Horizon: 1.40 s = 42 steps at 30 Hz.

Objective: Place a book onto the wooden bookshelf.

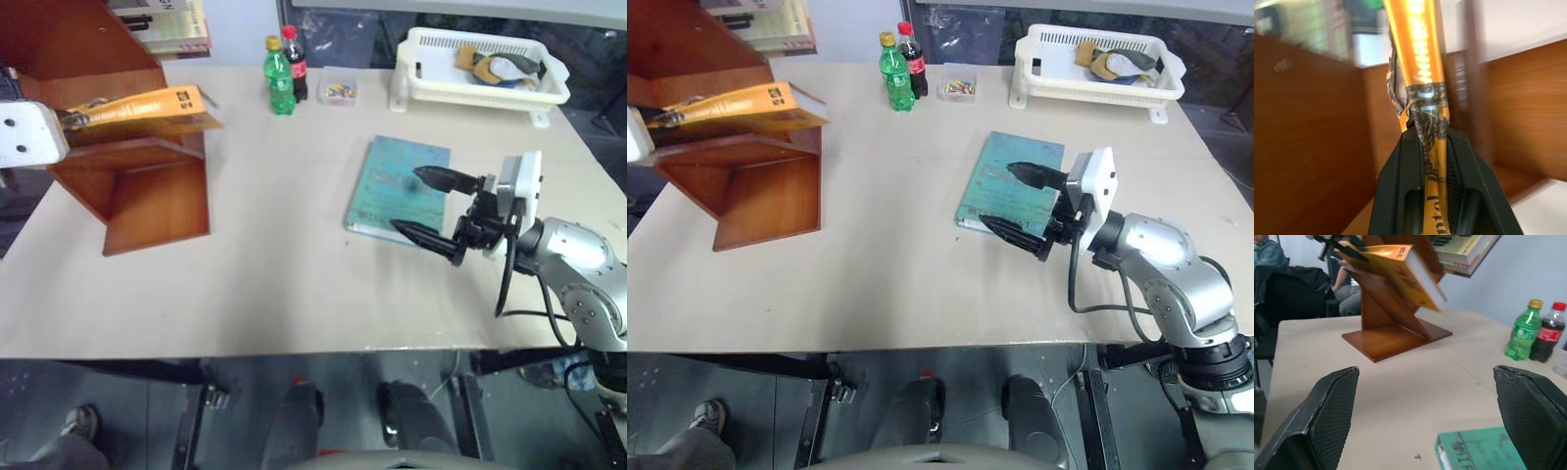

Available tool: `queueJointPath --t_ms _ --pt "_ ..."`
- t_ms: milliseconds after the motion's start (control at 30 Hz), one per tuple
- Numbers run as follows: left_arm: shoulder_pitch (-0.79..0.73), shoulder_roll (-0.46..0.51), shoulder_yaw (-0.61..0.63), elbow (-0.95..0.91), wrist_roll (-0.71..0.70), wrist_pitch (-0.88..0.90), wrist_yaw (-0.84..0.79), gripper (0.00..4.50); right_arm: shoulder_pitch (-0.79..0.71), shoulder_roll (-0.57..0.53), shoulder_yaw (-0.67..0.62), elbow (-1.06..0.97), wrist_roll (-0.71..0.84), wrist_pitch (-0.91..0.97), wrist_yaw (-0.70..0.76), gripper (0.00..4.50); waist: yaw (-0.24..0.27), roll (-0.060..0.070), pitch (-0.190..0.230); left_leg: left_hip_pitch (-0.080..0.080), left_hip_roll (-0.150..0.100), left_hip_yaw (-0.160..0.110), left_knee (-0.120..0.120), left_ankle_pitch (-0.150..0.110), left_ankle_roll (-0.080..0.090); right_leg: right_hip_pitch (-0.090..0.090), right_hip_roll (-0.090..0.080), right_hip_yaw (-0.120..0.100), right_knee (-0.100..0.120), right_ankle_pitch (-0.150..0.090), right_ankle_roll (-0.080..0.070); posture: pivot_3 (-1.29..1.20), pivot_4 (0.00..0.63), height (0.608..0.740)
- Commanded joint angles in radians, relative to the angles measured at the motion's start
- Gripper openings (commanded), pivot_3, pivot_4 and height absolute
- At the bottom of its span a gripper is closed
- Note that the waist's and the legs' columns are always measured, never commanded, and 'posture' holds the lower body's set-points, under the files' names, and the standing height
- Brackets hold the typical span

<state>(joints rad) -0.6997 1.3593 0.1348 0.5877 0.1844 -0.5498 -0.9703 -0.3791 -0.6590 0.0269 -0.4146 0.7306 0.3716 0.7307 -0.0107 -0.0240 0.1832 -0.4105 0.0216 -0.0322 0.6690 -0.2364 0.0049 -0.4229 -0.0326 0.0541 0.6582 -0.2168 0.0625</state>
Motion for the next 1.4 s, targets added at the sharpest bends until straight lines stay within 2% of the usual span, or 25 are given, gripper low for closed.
queueJointPath --t_ms 33,100,167,233,300,333,367,467,633,767,867,967,1033,1067,1133,1200,1300,1400 --pt "-0.104 -0.03 -0.088 0.163 0.06 -0.051 0.005 0.32 0.023 0.004 -0.044 -0.088 0.002 0.018 -0.027 4.5 0.005 0.002 -0.001 0.001 0.0 0.0 0.0 0.0 0.0 0.001 0.0 0.0 0.002 0.0 0.0 0.0 0.15 0.74" --pt "-0.142 -0.039 -0.11 0.203 0.031 -0.053 -0.057 0.32 0.036 0.008 -0.052 -0.113 0.003 0.03 -0.04 4.5 0.003 0.002 -0.001 0.006 0.001 0.0 0.001 0.001 0.0 0.005 0.001 -0.001 0.004 -0.002 0.002 0.0 0.15 0.74" --pt "-0.152 -0.035 -0.11 0.219 -0.017 -0.048 -0.12 1.09 0.047 0.01 -0.058 -0.133 0.007 0.041 -0.051 4.5 -0.003 0.003 -0.002 0.015 0.002 0.002 0.0 0.001 0.0 0.011 0.001 0.001 0.004 -0.004 -0.002 0.0 0.15 0.74" --pt "-0.159 -0.028 -0.1 0.223 -0.048 -0.035 -0.153 1.76 0.052 0.011 -0.065 -0.141 0.008 0.049 -0.053 4.5 -0.004 0.003 -0.002 0.015 0.003 0.004 0.0 0.001 0.0 0.011 0.001 0.002 0.004 -0.003 -0.003 0.0 0.15 0.74" --pt "-0.149 -0.014 -0.077 0.216 -0.078 -0.048 -0.157 2.71 0.053 0.014 -0.07 -0.135 0.007 0.052 -0.047 4.5 -0.004 0.003 -0.002 0.015 0.004 0.005 0.001 0.001 0.0 0.011 0.001 0.002 0.004 -0.003 -0.004 0.0 0.15 0.74" --pt "-0.132 -0.004 -0.063 0.208 -0.099 -0.059 -0.165 2.81 0.052 0.015 -0.07 -0.129 0.002 0.051 -0.042 4.5 -0.004 0.003 -0.002 0.015 0.004 0.006 0.001 0.001 0.0 0.011 0.002 0.002 0.005 -0.003 -0.004 0.0 0.15 0.74" --pt "-0.105 0.011 -0.036 0.199 -0.131 -0.078 -0.172 3.45 0.047 0.018 -0.069 -0.118 -0.001 0.049 -0.034 4.5 -0.004 0.003 -0.002 0.015 0.005 0.006 0.001 0.001 0.0 0.01 0.002 0.002 0.004 -0.003 -0.004 0.0 0.15 0.74" --pt "-0.023 0.041 0.056 0.172 -0.225 -0.141 -0.176 3.45 0.024 0.025 -0.066 -0.083 -0.008 0.042 -0.007 4.5 -0.009 0.003 -0.002 0.012 0.006 0.007 0.001 0.001 0.0 0.009 0.002 0.002 0.003 -0.003 -0.004 0.0 0.15 0.74" --pt "0.11 0.039 0.201 0.064 -0.347 -0.272 -0.162 3.45 0.0 0.029 -0.065 -0.04 -0.023 0.031 0.043 4.5 -0.006 0.002 -0.002 0.007 0.007 0.01 0.0 0.0 0.0 0.004 0.002 0.003 0.0 0.001 -0.004 0.0 0.15 0.74" --pt "0.214 0.001 0.31 -0.076 -0.457 -0.226 -0.155 3.45 -0.015 0.028 -0.069 -0.018 -0.031 0.031 0.07 4.5 -0.003 0.002 -0.002 0.001 0.006 0.009 0.0 0.0 0.0 0.0 0.0 0.002 -0.001 0.001 -0.004 0.0 0.15 0.74" --pt "0.293 -0.047 0.354 -0.26 -0.537 -0.09 -0.125 3.45 -0.018 0.019 -0.081 -0.012 -0.034 0.037 0.086 4.5 -0.001 0.002 -0.002 -0.002 0.006 0.009 0.0 0.0 0.0 -0.002 0.0 0.001 -0.001 0.001 -0.004 0.0 0.15 0.74" --pt "0.362 -0.129 0.335 -0.531 -0.661 0.162 -0.029 2.69 -0.009 0.001 -0.101 -0.028 -0.033 0.05 0.087 4.5 -0.002 0.002 -0.002 -0.002 0.006 0.008 0.0 0.0 0.0 -0.003 0.0 0.001 -0.001 0.001 -0.004 0.0 0.15 0.74" --pt "0.406 -0.206 0.293 -0.684 -0.718 0.325 0.066 1.94 0.004 -0.013 -0.117 -0.049 -0.03 0.06 0.078 4.5 -0.004 0.002 -0.002 -0.002 0.006 0.008 0.001 0.0 0.0 -0.003 0.0 0.001 -0.001 0.001 -0.004 0.0 0.15 0.74" --pt "0.432 -0.25 0.265 -0.747 -0.729 0.381 0.107 1.29 0.012 -0.018 -0.124 -0.062 -0.031 0.065 0.07 4.5 -0.004 0.002 -0.002 -0.002 0.006 0.008 0.001 0.0 0.0 -0.003 0.0 0.001 -0.001 0.002 -0.004 0.0 0.15 0.74" --pt "0.438 -0.364 0.17 -0.861 -0.709 0.511 0.25 0.45 0.028 -0.029 -0.141 -0.091 -0.028 0.076 0.054 4.5 -0.005 0.002 -0.002 -0.002 0.005 0.008 0.0 0.0 0.0 -0.003 0.0 0.001 0.0 0.001 -0.004 0.0 0.15 0.74" --pt "0.401 -0.547 0.058 -0.907 -0.606 0.587 0.448 0.11 0.049 -0.043 -0.161 -0.123 -0.028 0.088 0.034 4.5 -0.002 0.003 -0.002 -0.002 0.005 0.006 0.0 0.0 0.0 -0.003 0.001 0.001 0.0 0.002 -0.004 0.0 0.15 0.74" --pt "0.302 -0.829 -0.07 -0.81 -0.277 0.618 0.804 0.11 0.07 -0.052 -0.175 -0.171 -0.026 0.113 -0.003 4.5 0.006 -0.002 -0.003 -0.002 0.002 0.002 0.004 0.0 0.0 0.0 0.0 -0.001 0.001 0.003 -0.002 0.0 0.15 0.74" --pt "0.187 -1.016 -0.137 -0.638 -0.114 0.601 1.025 0.11 0.076 -0.052 -0.179 -0.194 -0.029 0.132 -0.032 4.5 0.007 -0.003 -0.003 -0.002 0.001 0.0 0.006 0.001 0.0 0.003 0.0 -0.002 0.0 0.004 -0.001 0.0 0.15 0.74"
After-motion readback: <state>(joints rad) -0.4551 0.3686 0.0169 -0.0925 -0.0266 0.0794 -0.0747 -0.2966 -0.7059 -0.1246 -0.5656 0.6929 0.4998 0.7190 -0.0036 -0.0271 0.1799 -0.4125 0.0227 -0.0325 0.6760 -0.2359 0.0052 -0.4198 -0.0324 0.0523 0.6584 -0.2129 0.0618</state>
